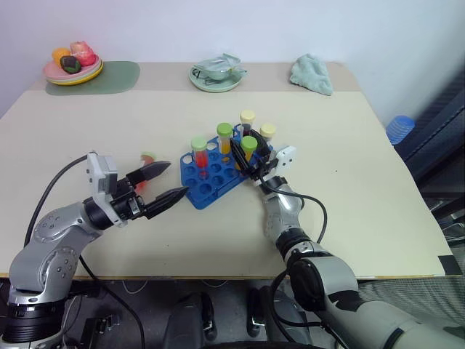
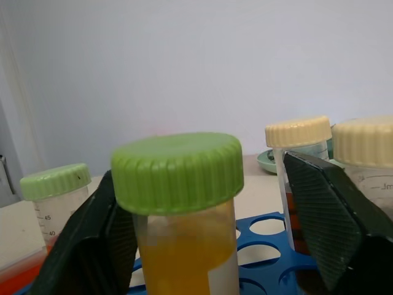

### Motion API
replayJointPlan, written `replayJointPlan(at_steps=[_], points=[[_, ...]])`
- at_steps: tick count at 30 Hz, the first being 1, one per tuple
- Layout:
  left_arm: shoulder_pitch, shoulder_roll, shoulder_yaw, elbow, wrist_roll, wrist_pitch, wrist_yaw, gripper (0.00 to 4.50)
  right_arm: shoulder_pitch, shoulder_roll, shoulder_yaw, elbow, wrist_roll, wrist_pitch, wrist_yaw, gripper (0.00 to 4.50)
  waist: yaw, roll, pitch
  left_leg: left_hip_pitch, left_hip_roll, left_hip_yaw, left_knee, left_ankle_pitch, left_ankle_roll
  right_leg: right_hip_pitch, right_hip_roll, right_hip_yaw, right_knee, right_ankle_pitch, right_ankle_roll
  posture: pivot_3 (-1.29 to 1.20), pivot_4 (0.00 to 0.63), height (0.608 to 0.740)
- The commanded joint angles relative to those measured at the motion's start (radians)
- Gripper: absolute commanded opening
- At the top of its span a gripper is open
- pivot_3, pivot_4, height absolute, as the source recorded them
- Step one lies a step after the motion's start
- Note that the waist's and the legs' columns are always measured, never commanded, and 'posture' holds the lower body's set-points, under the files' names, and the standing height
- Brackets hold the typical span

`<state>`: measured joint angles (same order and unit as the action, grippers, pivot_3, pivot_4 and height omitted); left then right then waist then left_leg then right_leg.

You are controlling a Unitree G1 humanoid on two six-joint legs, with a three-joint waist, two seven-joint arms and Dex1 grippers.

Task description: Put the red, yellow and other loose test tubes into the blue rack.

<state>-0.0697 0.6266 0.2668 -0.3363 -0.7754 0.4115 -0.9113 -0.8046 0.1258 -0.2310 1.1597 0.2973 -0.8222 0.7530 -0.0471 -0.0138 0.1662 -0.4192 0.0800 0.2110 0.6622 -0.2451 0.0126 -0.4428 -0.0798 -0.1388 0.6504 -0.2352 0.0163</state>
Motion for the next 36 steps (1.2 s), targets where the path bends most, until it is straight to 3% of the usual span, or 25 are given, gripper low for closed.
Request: replayJointPlan(at_steps=[1, 11, 20, 25, 27, 31, 33, 36], points=[[-0.003, -0.003, 0.006, -0.033, -0.002, -0.015, -0.001, 4.24, -0.014, 0.004, 0.016, -0.044, -0.019, -0.039, -0.008, 3.58, 0.0, 0.0, 0.0, 0.0, 0.0, 0.0, 0.0, 0.0, 0.0, 0.0, 0.0, 0.0, 0.0, 0.0, 0.0, 0.0, 0.15, 0.74], [-0.014, -0.04, -0.021, -0.01, 0.008, -0.033, -0.005, 4.24, 0.048, -0.03, 0.117, -0.336, -0.057, -0.007, -0.006, 3.58, 0.0, 0.002, 0.001, -0.001, 0.0, 0.0, 0.0, 0.0, 0.0, -0.001, 0.0, 0.0, 0.0, 0.0, 0.0, 0.0, 0.15, 0.74], [-0.063, -0.135, -0.018, 0.03, 0.031, -0.077, 0.076, 4.24, 0.159, -0.171, 0.227, -0.817, -0.088, 0.315, -0.055, 3.58, 0.004, 0.002, 0.002, -0.001, 0.0, 0.0, -0.001, 0.0, 0.0, -0.001, -0.001, 0.0, -0.001, 0.0, 0.0, 0.0, 0.15, 0.74], [-0.088, -0.192, 0.023, -0.004, 0.061, -0.034, 0.315, 4.24, 0.231, -0.406, 0.222, -1.18, -0.018, 0.733, -0.032, 3.58, 0.005, 0.001, 0.002, -0.003, 0.0, -0.001, 0.0, -0.001, 0.001, -0.002, -0.001, 0.0, -0.002, 0.0, 0.0, 0.0, 0.15, 0.74], [-0.103, -0.197, 0.046, -0.032, 0.078, -0.009, 0.424, 4.24, 0.264, -0.556, 0.187, -1.323, 0.058, 0.935, 0.012, 3.58, 0.006, 0.001, 0.002, -0.004, 0.0, -0.001, 0.0, -0.001, 0.002, -0.003, -0.001, 0.0, -0.003, 0.0, 0.0, 0.0, 0.15, 0.74], [-0.168, -0.195, 0.098, -0.074, 0.039, 0.086, 0.61, 4.24, 0.332, -0.83, 0.13, -1.463, 0.169, 1.135, 0.165, 3.58, 0.014, -0.001, 0.003, -0.007, 0.0, -0.002, 0.0, -0.005, 0.008, -0.004, -0.001, -0.001, -0.004, -0.001, -0.001, 0.0, 0.15, 0.74], [-0.246, -0.182, 0.134, -0.065, 0.016, 0.271, 0.82, 4.24, 0.36, -0.937, 0.099, -1.484, 0.21, 1.201, 0.234, 3.58, 0.017, -0.002, 0.004, -0.007, -0.001, -0.003, 0.0, -0.005, 0.009, -0.004, -0.001, -0.002, -0.004, -0.001, -0.001, 0.0, 0.15, 0.74], [-0.416, -0.152, 0.161, -0.006, -0.057, 0.535, 1.002, 4.24, 0.371, -1.031, 0.073, -1.491, 0.265, 1.254, 0.319, 3.58, 0.022, -0.004, 0.005, -0.006, -0.001, -0.003, 0.001, -0.003, 0.011, -0.003, 0.0, -0.001, -0.004, -0.002, 0.004, 0.0, 0.15, 0.74]])
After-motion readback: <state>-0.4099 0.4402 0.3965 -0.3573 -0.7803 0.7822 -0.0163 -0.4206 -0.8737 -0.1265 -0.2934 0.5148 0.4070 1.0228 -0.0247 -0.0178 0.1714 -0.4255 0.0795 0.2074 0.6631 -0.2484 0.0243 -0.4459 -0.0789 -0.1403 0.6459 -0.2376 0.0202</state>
